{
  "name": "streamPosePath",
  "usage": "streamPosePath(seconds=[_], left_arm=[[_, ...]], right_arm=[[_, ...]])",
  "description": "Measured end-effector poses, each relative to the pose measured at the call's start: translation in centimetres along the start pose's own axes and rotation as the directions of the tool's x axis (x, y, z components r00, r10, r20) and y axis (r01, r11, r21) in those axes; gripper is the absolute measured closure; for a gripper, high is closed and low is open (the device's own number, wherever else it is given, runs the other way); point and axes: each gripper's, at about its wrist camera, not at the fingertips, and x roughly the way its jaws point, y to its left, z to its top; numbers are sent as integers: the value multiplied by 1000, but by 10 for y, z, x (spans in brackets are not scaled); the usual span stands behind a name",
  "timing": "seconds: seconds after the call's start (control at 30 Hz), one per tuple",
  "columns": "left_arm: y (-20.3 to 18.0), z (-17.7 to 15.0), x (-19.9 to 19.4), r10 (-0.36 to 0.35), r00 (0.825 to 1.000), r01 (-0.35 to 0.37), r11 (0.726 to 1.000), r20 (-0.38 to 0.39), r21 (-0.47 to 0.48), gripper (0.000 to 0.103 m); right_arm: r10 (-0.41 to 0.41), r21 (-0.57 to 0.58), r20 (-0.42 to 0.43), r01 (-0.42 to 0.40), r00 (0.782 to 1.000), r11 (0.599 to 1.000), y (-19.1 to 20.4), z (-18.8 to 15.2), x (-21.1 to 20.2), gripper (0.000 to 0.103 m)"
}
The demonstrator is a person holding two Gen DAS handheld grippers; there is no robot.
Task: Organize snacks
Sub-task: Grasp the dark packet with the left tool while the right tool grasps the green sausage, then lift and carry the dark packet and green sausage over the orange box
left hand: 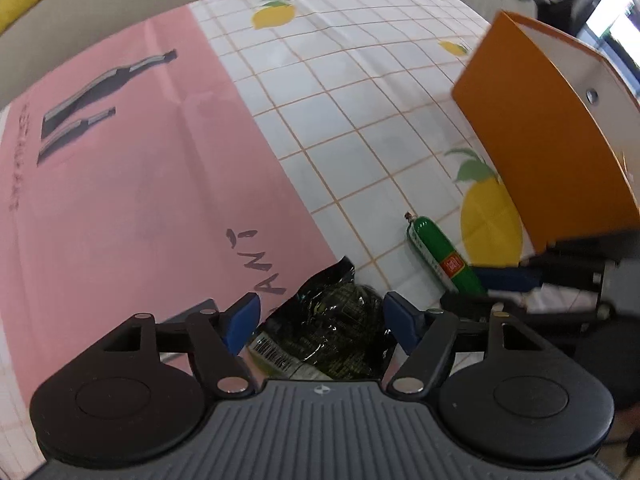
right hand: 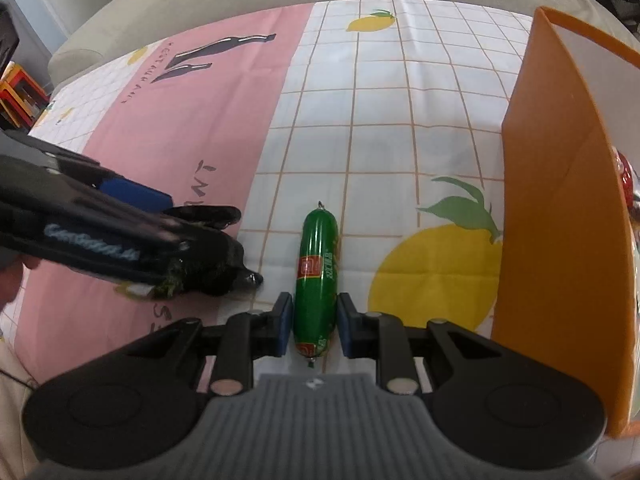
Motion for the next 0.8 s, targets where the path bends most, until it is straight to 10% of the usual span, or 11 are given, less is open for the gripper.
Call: streamPosePath(seconds=[0.27, 0.8], left_arm=[[-9, -7, 13, -20, 1000, 20, 990, 2, 139, 16], [-14, -14, 10, -40, 999, 38, 995, -21, -88, 47]], right_arm=[[16, 14, 16, -17, 1000, 1000, -3, -3, -2, 81], [25, -5, 33, -25, 999, 1000, -5, -5, -4, 81]])
